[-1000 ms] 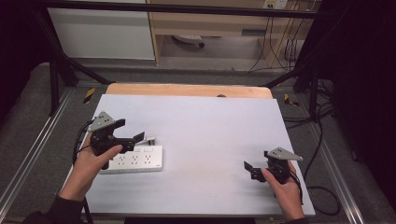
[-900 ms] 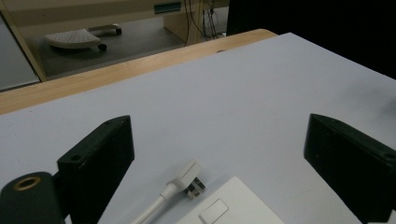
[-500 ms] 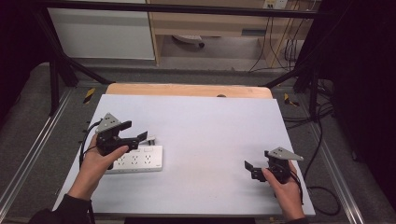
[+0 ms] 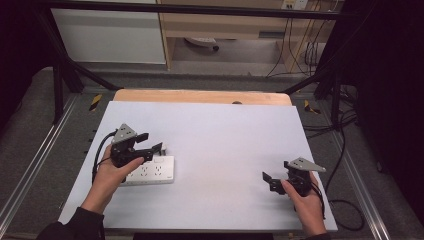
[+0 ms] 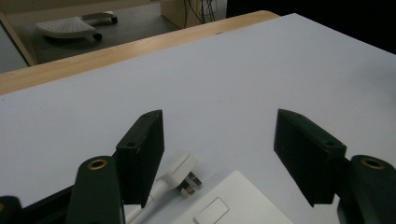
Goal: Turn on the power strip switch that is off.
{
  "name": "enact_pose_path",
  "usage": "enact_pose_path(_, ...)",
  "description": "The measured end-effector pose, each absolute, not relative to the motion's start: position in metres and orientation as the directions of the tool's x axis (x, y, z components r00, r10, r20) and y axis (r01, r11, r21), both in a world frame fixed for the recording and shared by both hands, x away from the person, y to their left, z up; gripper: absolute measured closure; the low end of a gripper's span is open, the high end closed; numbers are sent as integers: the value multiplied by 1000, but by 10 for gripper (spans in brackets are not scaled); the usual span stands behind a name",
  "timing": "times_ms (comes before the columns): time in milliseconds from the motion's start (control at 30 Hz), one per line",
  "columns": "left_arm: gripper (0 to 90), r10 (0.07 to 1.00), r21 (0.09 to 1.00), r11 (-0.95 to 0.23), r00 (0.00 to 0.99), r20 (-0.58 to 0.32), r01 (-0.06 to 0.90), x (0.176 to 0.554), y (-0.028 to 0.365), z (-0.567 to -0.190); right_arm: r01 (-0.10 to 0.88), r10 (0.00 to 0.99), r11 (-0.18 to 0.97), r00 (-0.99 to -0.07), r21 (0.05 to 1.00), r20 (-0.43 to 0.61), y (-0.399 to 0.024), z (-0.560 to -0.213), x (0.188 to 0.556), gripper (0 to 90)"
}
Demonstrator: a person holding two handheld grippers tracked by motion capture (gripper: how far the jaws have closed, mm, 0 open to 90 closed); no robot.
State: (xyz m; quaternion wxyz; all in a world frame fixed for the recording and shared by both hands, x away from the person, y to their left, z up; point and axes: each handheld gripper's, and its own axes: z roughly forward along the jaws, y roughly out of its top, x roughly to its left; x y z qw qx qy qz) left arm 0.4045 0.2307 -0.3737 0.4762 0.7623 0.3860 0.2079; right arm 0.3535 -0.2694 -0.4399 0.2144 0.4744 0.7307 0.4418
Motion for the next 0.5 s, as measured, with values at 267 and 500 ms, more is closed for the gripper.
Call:
enact_pose_path(267, 376, 786, 880, -254, 616, -55, 402, 407, 228, -382, 502, 882, 160, -460, 850, 106, -269, -439, 353, 42)
enact_pose_path(500, 388, 786, 874, -268, 617, -45, 405, 408, 226, -387, 504, 881, 160, -461, 849, 108, -269, -440, 353, 42)
